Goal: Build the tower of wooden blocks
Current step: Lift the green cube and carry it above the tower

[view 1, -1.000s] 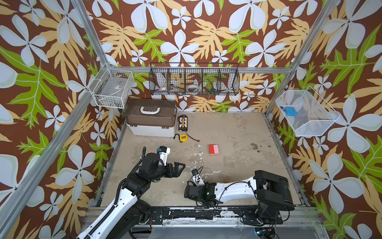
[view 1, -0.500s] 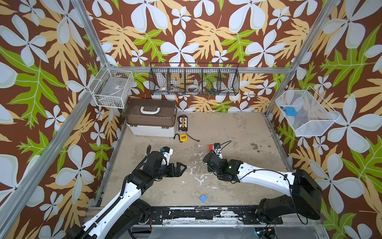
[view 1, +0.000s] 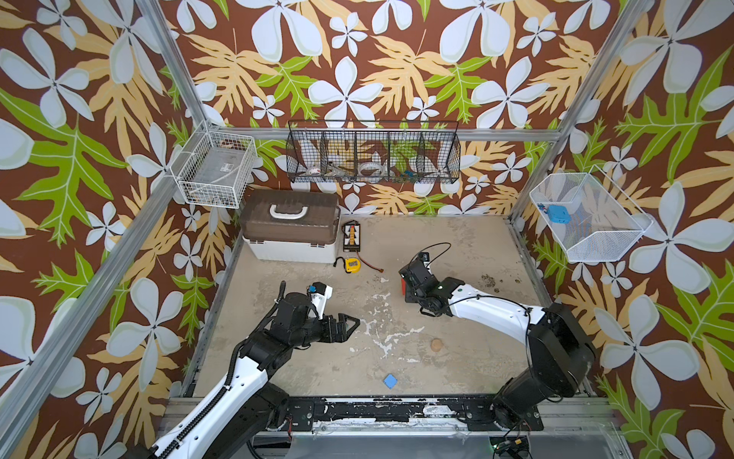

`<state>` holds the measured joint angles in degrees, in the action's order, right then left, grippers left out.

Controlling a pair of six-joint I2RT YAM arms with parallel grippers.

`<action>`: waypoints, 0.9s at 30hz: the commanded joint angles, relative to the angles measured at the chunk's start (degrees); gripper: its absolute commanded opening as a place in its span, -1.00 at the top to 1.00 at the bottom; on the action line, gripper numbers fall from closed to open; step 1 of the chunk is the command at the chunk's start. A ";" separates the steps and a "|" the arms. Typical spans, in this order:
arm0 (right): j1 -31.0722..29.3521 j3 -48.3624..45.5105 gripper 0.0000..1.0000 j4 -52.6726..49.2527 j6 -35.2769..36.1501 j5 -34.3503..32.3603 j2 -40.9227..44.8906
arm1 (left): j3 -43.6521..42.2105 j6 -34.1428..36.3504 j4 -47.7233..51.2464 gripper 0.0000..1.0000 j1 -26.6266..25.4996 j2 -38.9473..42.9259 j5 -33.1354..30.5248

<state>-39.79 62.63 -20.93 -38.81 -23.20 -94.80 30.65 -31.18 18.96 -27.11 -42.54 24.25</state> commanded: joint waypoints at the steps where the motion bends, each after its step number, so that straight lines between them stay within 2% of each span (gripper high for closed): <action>1: 0.55 2.88 0.66 0.94 4.69 1.83 -3.31 | -0.24 0.55 -1.82 -0.99 0.01 1.30 -0.49; 11: 1.94 6.36 0.66 0.99 7.10 2.41 -7.74 | -0.24 0.42 -1.63 -0.99 0.04 -0.29 -0.88; 27: 2.17 6.54 0.63 1.41 7.21 2.37 -9.44 | -0.42 0.42 -1.65 -0.99 -0.04 1.29 -0.90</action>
<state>-37.63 69.04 -19.84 -31.46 -20.40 -104.38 30.30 -31.20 18.24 -27.14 -41.30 23.77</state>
